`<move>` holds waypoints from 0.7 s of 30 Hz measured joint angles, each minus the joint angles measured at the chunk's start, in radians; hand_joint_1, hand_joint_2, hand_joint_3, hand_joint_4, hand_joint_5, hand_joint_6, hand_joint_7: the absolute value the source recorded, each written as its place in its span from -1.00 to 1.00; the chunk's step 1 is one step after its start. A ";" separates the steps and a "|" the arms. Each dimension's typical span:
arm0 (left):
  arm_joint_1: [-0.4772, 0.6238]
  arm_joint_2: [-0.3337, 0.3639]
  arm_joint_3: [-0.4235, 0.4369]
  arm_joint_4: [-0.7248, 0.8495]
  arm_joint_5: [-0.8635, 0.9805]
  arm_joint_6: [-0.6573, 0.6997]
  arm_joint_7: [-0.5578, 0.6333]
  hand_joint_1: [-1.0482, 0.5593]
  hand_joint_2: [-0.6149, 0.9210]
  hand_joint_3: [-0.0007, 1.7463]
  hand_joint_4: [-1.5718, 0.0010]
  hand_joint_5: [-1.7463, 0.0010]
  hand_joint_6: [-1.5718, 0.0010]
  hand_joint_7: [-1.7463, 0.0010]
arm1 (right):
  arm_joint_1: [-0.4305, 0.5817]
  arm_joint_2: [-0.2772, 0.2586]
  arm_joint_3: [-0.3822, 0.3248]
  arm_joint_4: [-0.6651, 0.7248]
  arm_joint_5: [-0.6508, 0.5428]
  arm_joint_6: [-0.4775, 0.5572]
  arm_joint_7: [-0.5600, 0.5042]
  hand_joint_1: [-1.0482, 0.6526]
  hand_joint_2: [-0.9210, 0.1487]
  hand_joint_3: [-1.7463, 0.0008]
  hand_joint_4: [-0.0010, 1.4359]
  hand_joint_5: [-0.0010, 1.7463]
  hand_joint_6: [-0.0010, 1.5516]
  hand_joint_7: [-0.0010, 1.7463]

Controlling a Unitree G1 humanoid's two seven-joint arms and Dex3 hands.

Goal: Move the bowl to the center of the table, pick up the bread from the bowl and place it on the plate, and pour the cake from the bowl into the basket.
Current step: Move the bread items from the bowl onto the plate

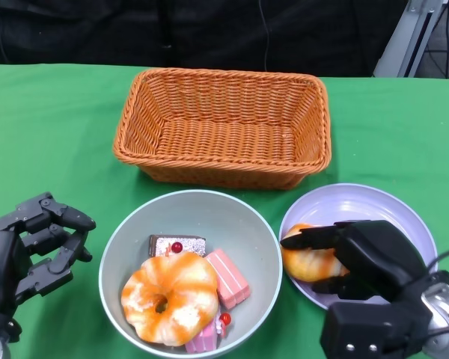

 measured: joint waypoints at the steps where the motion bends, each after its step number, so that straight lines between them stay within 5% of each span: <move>1: 0.001 0.000 0.000 -0.004 0.000 0.000 0.000 0.17 0.76 -0.19 0.02 -0.70 -0.03 -0.31 | 0.007 -0.006 0.007 -0.041 -0.018 0.044 0.046 -0.17 -0.98 0.98 -0.20 -0.78 -0.26 -0.99; 8: 0.002 0.000 0.001 -0.005 -0.010 0.002 -0.006 0.18 0.76 -0.19 0.02 -0.71 -0.03 -0.31 | 0.058 -0.041 0.072 -0.243 -0.106 0.238 0.245 -0.24 -0.93 0.99 -0.43 -1.00 -0.50 -1.00; 21: 0.002 0.001 0.001 0.001 -0.028 0.002 -0.013 0.17 0.75 -0.19 0.01 -0.69 -0.05 -0.28 | 0.072 -0.062 0.113 -0.344 -0.182 0.358 0.371 -0.35 -0.99 0.99 -0.60 -1.00 -0.57 -0.99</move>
